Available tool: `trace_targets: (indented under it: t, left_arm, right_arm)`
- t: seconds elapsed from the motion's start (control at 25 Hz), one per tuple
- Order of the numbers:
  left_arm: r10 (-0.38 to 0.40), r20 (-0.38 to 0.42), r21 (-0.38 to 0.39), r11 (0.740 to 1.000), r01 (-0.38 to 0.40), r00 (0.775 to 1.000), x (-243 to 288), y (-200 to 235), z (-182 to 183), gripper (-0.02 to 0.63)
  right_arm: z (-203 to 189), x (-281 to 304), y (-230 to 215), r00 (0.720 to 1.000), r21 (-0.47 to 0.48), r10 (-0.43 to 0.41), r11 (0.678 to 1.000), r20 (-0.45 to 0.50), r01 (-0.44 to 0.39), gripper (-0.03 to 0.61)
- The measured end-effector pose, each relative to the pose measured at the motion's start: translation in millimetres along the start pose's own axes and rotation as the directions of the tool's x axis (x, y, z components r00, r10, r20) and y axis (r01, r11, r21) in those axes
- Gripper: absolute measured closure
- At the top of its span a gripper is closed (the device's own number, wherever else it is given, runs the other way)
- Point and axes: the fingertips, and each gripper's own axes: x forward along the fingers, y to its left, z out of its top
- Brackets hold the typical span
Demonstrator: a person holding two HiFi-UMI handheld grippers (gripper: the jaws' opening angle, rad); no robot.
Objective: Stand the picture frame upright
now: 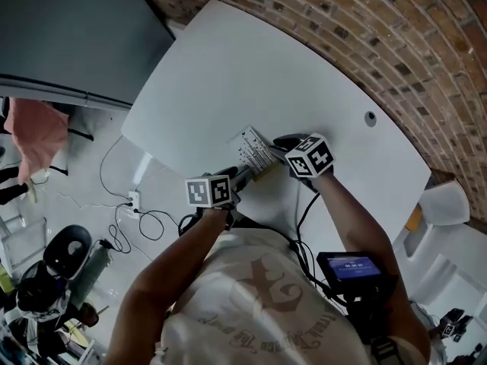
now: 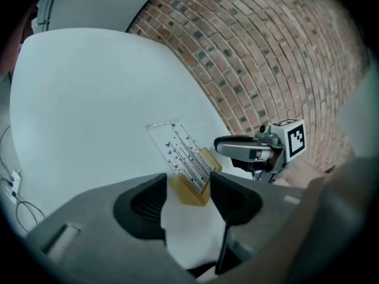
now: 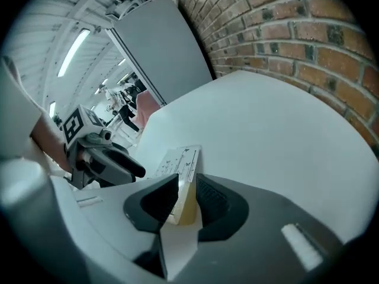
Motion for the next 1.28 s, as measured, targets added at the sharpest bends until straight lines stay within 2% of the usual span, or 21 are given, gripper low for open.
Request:
trace_targets:
  t: [0.04, 0.08, 0.32, 0.52, 0.76, 0.88, 1.28]
  left_arm:
    - [0.014, -0.015, -0.006, 1.0, -0.014, 1.0, 3.1, 1.2, -1.7, 0.356]
    - [0.024, -0.025, -0.011, 1.0, -0.024, 0.999, 6.2, 1.7, -2.0, 0.339]
    - [0.05, -0.033, -0.119, 0.991, -0.053, 0.998, 20.9, 5.1, 2.4, 0.337]
    - [0.054, -0.071, -0.175, 0.982, -0.066, 0.996, 27.4, 3.7, -2.9, 0.337]
    - [0.102, -0.112, -0.181, 0.976, -0.121, 0.988, 35.5, 7.2, -10.6, 0.351]
    - [0.113, -0.136, -0.183, 0.974, -0.137, 0.984, 36.7, 8.7, -14.0, 0.408]
    - [0.085, -0.143, -0.146, 0.984, -0.106, 0.986, 34.7, 5.3, -14.8, 0.446]
  right_arm:
    - [-1.9, 3.1, 1.0, 1.0, 0.011, 0.017, 1.0, -0.017, -0.016, 0.47]
    - [-4.0, 6.0, 1.1, 0.999, 0.016, 0.028, 0.999, -0.035, -0.028, 0.455]
    - [-13.5, 17.8, -1.0, 0.992, 0.02, 0.058, 0.998, -0.117, -0.056, 0.415]
    - [-14.9, 23.9, -0.2, 0.989, 0.031, 0.067, 0.997, -0.128, -0.064, 0.413]
    - [-25.6, 29.1, 2.8, 0.985, 0.073, 0.076, 0.995, -0.152, -0.066, 0.431]
    - [-25.8, 29.4, 6.1, 0.986, 0.091, 0.074, 0.994, -0.15, -0.061, 0.454]
    - [-31.1, 19.4, 4.0, 0.993, 0.121, 0.043, 0.992, -0.108, -0.03, 0.479]
